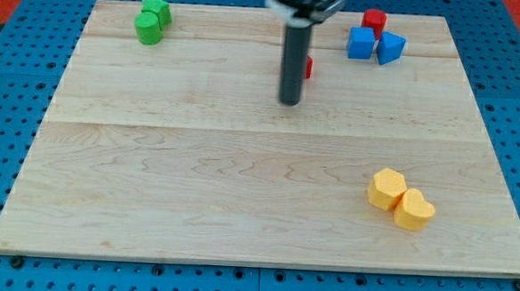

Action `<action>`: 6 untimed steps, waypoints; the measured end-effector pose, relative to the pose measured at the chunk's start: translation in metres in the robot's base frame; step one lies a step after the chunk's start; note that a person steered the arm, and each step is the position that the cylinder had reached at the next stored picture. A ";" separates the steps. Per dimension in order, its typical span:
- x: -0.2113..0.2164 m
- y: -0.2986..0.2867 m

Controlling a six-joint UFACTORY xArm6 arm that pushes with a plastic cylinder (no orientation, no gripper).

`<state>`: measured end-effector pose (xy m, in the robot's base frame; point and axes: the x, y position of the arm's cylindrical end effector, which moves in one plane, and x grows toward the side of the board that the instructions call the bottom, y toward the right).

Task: Push the yellow heart towards the center bottom

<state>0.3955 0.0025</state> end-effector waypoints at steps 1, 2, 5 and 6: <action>-0.065 -0.010; -0.081 0.033; 0.016 0.168; 0.131 0.192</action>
